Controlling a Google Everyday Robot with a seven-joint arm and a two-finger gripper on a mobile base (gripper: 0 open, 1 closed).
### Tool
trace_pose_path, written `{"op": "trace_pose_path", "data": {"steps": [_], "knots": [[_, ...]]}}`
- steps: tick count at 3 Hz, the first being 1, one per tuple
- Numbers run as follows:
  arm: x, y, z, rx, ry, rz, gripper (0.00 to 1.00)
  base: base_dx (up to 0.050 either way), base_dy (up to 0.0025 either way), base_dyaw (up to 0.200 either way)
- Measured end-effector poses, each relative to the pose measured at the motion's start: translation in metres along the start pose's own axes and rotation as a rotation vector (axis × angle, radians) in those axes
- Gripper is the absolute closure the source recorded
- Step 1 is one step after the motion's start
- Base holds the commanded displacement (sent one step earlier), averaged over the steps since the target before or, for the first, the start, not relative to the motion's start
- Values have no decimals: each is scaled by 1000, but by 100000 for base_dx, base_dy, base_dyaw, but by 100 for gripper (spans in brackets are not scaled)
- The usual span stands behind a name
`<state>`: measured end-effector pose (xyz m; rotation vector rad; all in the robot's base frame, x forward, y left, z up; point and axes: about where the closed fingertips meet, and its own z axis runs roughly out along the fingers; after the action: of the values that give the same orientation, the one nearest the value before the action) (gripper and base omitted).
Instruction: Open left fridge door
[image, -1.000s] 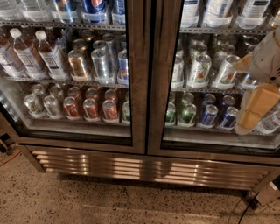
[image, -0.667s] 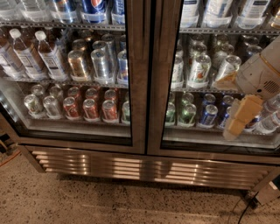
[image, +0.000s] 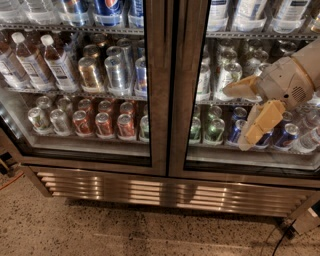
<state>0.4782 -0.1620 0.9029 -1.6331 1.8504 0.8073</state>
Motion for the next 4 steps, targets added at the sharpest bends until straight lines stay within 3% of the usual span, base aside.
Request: {"op": "trace_pose_path", "data": {"steps": [1, 2, 3, 4], "knots": [[3, 1, 8, -41, -27, 37, 0, 0, 0, 0], [2, 30, 15, -149, -150, 97, 0, 0, 0, 0], [-3, 78, -3, -191, -292, 106, 0, 0, 0, 0], [-6, 71, 0, -176, -284, 105, 0, 0, 0, 0]]}}
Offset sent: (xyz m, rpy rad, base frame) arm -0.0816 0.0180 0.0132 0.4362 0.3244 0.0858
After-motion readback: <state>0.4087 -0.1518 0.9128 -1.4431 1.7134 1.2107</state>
